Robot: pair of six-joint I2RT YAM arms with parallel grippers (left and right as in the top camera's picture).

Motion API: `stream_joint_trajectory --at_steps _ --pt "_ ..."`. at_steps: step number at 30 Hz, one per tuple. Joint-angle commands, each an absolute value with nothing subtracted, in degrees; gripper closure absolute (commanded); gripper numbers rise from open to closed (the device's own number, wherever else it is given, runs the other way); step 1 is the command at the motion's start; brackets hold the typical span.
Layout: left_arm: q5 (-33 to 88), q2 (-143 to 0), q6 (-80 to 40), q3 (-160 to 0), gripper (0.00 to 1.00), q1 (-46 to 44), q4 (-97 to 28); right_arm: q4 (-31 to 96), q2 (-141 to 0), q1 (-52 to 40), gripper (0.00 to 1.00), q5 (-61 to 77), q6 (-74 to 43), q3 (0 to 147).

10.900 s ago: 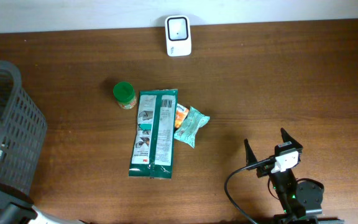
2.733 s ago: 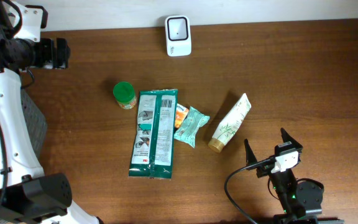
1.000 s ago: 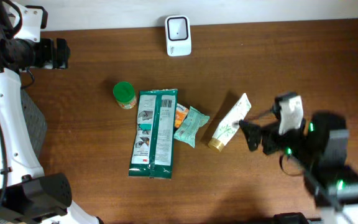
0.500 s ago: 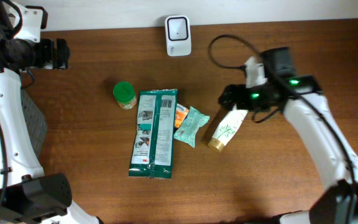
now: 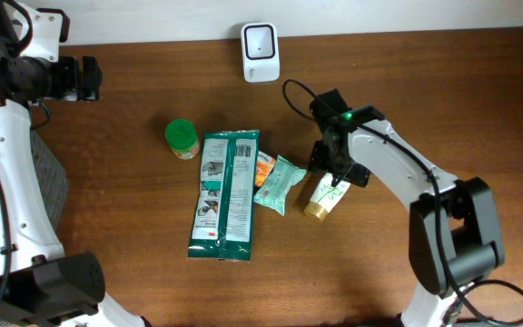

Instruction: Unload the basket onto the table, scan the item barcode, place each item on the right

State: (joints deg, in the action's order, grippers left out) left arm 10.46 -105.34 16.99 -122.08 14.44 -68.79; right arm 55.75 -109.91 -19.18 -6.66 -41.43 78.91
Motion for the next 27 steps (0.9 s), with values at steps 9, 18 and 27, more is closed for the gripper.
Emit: stream_joint_trajectory --at_steps 9,18,27 --pt "10.66 -104.77 17.87 -122.43 0.01 14.52 -68.71 57.25 -114.43 -19.42 0.66 -8.03 -41.85 79.5" --pt "10.66 -104.77 17.87 -122.43 0.01 14.55 -68.71 59.83 -110.85 -18.26 0.96 4.97 -17.3 87.9" --pt "10.66 -104.77 17.87 -122.43 0.01 14.55 -68.71 50.37 -110.02 -9.98 0.96 34.39 10.28 82.0"
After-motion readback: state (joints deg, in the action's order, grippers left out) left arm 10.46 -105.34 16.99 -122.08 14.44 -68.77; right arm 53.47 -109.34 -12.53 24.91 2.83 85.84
